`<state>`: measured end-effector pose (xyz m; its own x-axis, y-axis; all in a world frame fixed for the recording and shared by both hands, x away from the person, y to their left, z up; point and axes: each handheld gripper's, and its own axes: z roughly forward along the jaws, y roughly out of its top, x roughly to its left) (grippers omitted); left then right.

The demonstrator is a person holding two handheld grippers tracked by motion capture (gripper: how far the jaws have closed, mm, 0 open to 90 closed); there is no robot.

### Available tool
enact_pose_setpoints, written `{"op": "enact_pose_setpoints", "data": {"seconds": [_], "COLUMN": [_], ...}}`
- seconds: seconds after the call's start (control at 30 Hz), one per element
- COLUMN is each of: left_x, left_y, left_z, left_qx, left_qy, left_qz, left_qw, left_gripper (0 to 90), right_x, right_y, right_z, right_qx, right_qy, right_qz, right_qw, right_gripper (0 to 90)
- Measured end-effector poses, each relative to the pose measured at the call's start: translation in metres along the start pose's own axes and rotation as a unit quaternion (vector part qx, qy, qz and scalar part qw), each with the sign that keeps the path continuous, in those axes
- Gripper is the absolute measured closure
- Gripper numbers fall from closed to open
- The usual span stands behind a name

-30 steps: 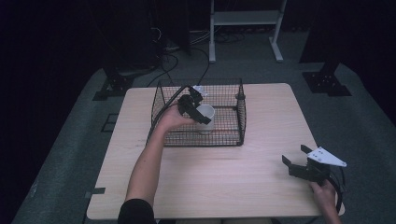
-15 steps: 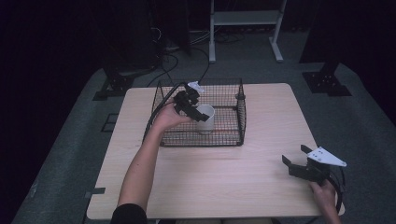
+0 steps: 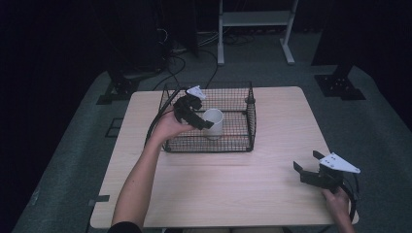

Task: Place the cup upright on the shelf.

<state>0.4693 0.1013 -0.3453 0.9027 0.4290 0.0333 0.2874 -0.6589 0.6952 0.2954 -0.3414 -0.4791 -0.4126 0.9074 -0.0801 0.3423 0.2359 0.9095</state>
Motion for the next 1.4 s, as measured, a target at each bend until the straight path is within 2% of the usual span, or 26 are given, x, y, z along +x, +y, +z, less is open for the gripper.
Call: {"op": "enact_pose_setpoints", "data": {"seconds": [0.7,1.2,1.33,1.4], "left_x": [-0.029,-0.046,-0.048,-0.050], "left_y": [-0.011,-0.032,-0.037,-0.039], "left_z": [-0.025,-0.036,-0.039,-0.041], "left_qx": [-0.027,-0.048,-0.044,-0.050], "left_qy": [0.009,0.009,0.012,0.016], "left_qz": [0.023,0.021,0.019,0.020], "left_qw": [0.9993,0.9986,0.9988,0.9984], "left_gripper": [6.5,6.5,6.4,6.5], "right_x": [0.000,0.000,0.000,0.000], "right_y": [0.000,0.000,0.000,0.000], "right_z": [0.000,0.000,0.000,0.000], "right_qx": [0.002,0.002,0.002,0.003], "right_qy": [-0.001,-0.001,-0.002,-0.003], "right_qz": [0.000,-0.002,-0.001,0.000], "right_qw": [1.0000,1.0000,1.0000,1.0000], "right_gripper": [13.1,13.1,13.0,13.1]}}
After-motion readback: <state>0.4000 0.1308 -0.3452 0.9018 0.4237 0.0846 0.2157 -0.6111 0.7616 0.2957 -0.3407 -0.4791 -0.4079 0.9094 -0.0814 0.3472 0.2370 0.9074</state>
